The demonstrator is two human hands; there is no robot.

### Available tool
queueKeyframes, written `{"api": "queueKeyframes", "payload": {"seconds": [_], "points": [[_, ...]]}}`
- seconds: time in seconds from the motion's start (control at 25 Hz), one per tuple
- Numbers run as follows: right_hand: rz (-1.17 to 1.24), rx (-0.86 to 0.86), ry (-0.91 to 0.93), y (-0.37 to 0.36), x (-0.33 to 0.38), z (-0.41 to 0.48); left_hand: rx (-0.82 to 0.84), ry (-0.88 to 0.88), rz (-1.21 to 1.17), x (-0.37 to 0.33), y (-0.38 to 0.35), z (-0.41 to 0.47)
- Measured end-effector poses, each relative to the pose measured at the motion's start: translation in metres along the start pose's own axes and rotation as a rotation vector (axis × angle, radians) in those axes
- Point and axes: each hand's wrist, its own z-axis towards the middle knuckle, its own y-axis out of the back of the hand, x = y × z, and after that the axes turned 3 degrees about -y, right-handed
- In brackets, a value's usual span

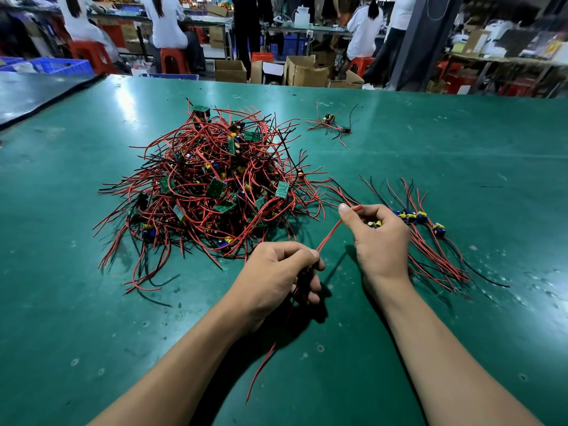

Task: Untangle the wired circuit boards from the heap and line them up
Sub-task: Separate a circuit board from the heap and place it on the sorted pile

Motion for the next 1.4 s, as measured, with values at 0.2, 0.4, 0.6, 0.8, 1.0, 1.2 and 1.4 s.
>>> {"api": "queueKeyframes", "payload": {"seconds": [0.2, 0.4, 0.6, 0.8, 1.0, 1.2, 1.4], "points": [[0.495, 0.181, -0.394, 0.001, 0.012, -0.001, 0.010, -0.003, -0.003, -0.001, 0.001, 0.000], [0.893, 0.499, -0.804, 0.012, 0.026, 0.000, -0.013, -0.031, 0.005, 0.001, 0.002, -0.003], [1.091, 0.599, -1.033, 0.022, 0.025, 0.006, -0.023, -0.094, 0.128, 0.000, 0.003, -0.002], [0.587, 0.319, -0.586, 0.011, 0.019, 0.003, -0.054, -0.072, 0.084, -0.003, 0.008, -0.003], [0.421, 0.497, -0.443, 0.008, 0.017, -0.008, -0.071, -0.027, 0.007, -0.003, 0.007, -0.003], [0.207, 0.784, -0.424, 0.001, 0.018, -0.029, -0.088, -0.041, -0.008, -0.001, 0.009, -0.001], [0.377, 0.461, -0.466, -0.002, 0.019, -0.016, -0.038, -0.043, 0.037, -0.001, 0.007, 0.000]]}}
